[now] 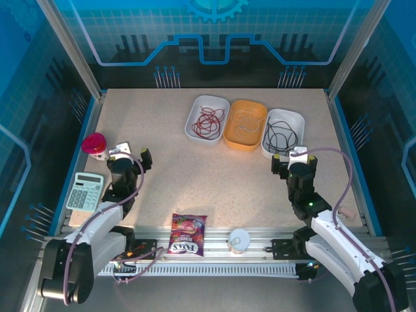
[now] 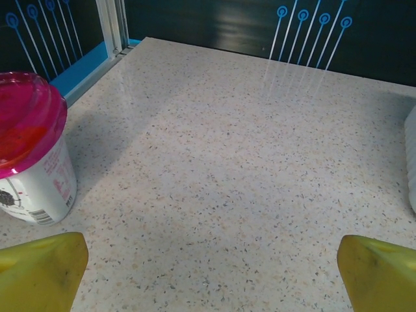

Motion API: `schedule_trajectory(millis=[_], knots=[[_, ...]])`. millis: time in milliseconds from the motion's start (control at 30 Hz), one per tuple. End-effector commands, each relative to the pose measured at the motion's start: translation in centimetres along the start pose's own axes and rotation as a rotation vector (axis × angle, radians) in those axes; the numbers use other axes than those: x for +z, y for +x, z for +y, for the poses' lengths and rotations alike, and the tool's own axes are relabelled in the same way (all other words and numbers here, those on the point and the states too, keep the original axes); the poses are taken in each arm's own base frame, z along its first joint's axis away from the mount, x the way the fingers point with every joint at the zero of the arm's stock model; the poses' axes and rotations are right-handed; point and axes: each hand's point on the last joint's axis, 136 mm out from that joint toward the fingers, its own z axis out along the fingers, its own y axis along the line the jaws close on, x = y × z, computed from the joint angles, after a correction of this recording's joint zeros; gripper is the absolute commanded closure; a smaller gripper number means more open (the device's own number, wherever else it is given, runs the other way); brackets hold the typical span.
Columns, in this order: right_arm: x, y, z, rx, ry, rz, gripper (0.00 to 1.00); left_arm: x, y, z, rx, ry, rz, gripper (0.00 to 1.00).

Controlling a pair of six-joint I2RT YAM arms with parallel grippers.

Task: Untangle the cables
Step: Reset both arms

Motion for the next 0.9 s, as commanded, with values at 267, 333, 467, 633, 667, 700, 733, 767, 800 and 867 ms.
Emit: schedule_trajectory(millis=[267,333,467,633,667,700,733,767,800,867], knots=[[0.1,-0.1,-1.3,0.024,0.010,-0.035,0.00,1.2,-0.3,-2.5,0.051,0.190,-0.134,0.01],[0.2,0.0,-1.4,0.025,0.006,-0.039,0.00,1.7,-0.1,-3.0,0.057,0.215,-0.141,0.01],[0.6,0.4,-1.3,0.007,-0.006,-0.042,0.00,2.6,0.4,-4.2,0.080,0.276,-0.143,0.01],[1.1,0.5,-1.3,0.002,-0.011,-0.038,0.00,3.9,1.7,-5.1,0.109,0.318,-0.122,0.01],[1.1,0.7,-1.2,-0.003,-0.014,-0.036,0.00,4.3,2.1,-5.3,0.115,0.329,-0.112,0.01],[1.1,0.3,-1.3,0.002,-0.014,-0.056,0.00,4.7,2.4,-5.6,0.123,0.342,-0.105,0.01],[1.2,0.2,-1.3,0.001,-0.016,-0.066,0.00,5.0,2.5,-6.0,0.132,0.356,-0.094,0.01],[1.2,0.1,-1.3,0.000,-0.019,-0.075,0.00,5.3,2.8,-6.2,0.138,0.364,-0.047,0.01],[1.3,0.1,-1.3,-0.002,-0.022,-0.085,0.00,5.7,3.1,-6.4,0.145,0.370,-0.004,0.01],[1.4,0.1,-1.1,-0.007,-0.036,-0.108,0.00,7.1,3.0,-6.4,0.136,0.354,0.046,0.01]])
